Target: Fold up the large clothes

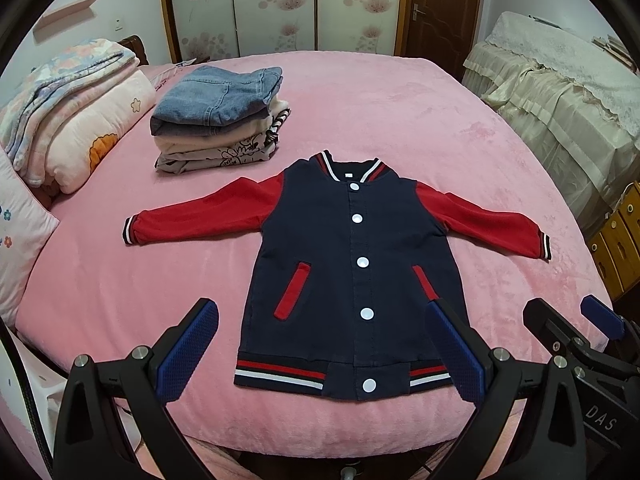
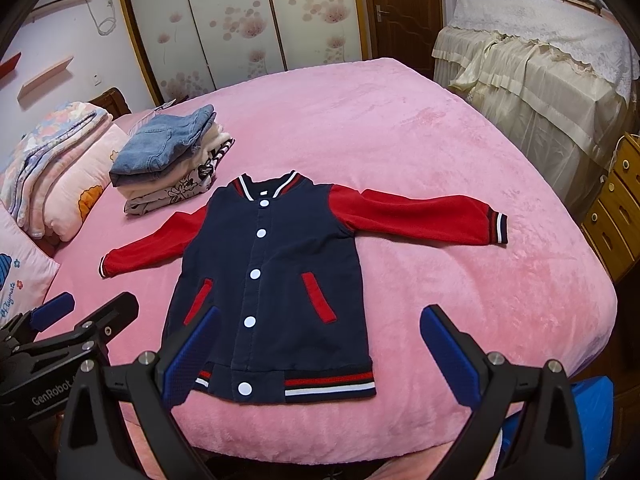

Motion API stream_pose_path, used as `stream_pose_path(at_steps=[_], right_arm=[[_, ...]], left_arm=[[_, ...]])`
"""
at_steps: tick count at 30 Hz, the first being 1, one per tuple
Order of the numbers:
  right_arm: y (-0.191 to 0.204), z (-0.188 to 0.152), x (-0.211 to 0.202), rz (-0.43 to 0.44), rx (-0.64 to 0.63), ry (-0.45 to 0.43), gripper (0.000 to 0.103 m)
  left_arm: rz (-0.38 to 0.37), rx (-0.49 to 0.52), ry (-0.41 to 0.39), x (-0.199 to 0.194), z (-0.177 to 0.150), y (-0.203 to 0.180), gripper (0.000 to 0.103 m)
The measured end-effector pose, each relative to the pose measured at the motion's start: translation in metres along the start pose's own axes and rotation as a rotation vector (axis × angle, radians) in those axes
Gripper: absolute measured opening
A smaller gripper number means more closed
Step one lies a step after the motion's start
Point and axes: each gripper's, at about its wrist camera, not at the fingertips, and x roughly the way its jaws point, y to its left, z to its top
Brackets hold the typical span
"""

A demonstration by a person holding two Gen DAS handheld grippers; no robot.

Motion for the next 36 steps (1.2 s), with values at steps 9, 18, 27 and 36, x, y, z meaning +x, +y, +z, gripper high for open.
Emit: stream_pose_path(at_steps=[9, 18, 27, 36], right_arm=[[-0.006, -0.004, -0.004, 0.006, 0.015, -0.011, 0.1], [-0.025, -0.003, 0.0, 0.015, 0.054, -0.023, 0.1], [-0.051, 0.006, 0.013, 0.024, 0.108, -0.044, 0.1], [-0.092, 0.025, 0.037, -0.002, 0.18, -0.084, 0.1]], left_arm=[[0.001, 0.014, -0.005, -0.002, 0.001, -0.004, 0.102], [0.009, 0.051, -0.006, 0.001, 0.006, -0.02, 0.102], [0.025, 0.096, -0.015, 0.012, 0.025, -0.043, 0.102], [-0.002, 0.177, -0.027, 0.042, 0.06, -0.083, 0.102]])
